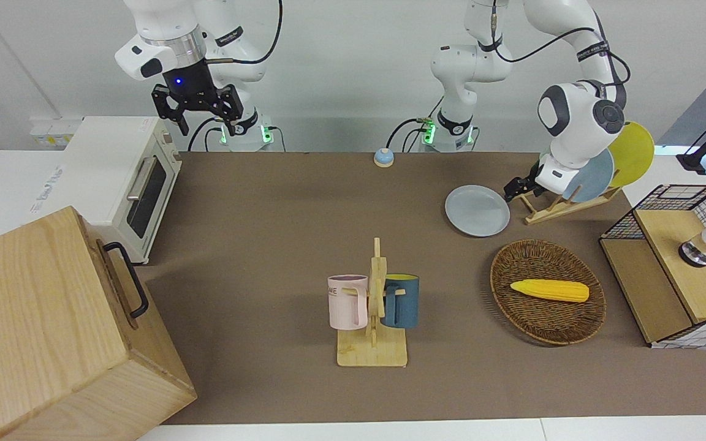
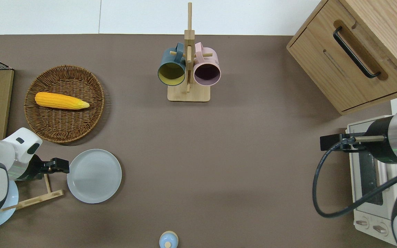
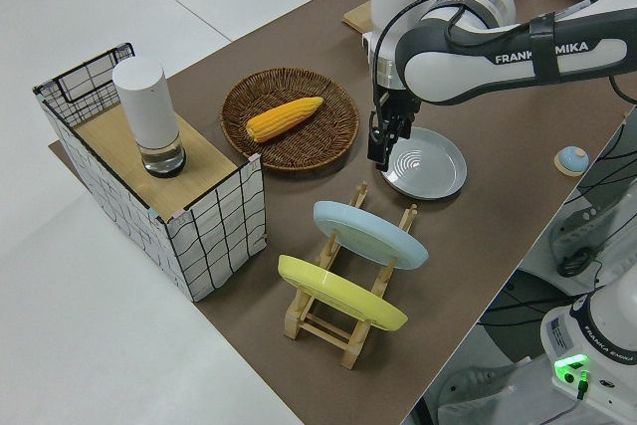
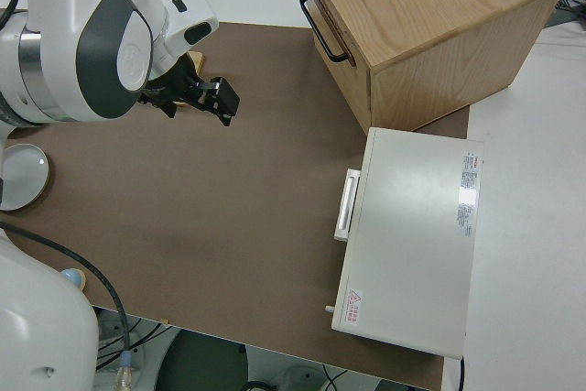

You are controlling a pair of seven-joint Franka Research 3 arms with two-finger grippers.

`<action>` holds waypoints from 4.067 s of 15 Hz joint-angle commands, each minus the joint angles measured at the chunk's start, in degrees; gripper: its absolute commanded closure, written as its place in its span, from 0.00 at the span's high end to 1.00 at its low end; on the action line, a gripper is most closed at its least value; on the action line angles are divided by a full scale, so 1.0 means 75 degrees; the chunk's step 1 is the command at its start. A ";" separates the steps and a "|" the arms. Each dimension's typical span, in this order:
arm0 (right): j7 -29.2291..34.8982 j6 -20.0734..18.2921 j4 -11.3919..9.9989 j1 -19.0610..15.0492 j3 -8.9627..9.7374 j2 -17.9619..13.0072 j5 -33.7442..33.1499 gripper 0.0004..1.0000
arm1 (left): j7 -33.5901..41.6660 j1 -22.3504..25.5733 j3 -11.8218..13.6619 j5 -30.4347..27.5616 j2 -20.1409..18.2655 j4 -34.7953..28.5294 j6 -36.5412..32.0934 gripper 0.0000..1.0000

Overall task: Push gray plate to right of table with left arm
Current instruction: 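Move the left gripper down to the gray plate's rim nearest the basket, then lower the left gripper against the gray plate's rim, then push the gray plate with the left gripper across the table toward the toaster oven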

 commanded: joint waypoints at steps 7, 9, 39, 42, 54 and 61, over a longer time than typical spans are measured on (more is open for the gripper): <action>0.0078 0.0002 -0.0208 -0.0188 0.0112 -0.0209 0.0164 1.00 | 0.1067 -0.0093 0.0155 -0.0272 -0.0265 -0.1305 0.0957 0.95; 0.0078 0.0002 -0.0208 -0.0188 0.0112 -0.0209 0.0164 1.00 | 0.1067 -0.0093 0.0155 -0.0272 -0.0265 -0.1411 0.1063 0.94; 0.0078 0.0002 -0.0208 -0.0188 0.0112 -0.0209 0.0164 1.00 | -0.0232 -0.0268 -0.0195 -0.1454 -0.0230 -0.2044 0.1638 0.00; 0.0078 0.0002 -0.0208 -0.0188 0.0112 -0.0209 0.0164 1.00 | -0.0572 -0.0292 -0.0547 -0.1736 -0.0230 -0.2091 0.1649 0.00; 0.0078 0.0002 -0.0208 -0.0188 0.0112 -0.0209 0.0164 1.00 | -0.2504 -0.0807 -0.2526 -0.3060 -0.0207 -0.2232 0.2387 0.00; 0.0078 0.0002 -0.0208 -0.0188 0.0112 -0.0209 0.0164 1.00 | -0.5362 -0.0972 -0.4506 -0.3248 -0.0172 -0.2220 0.3430 0.00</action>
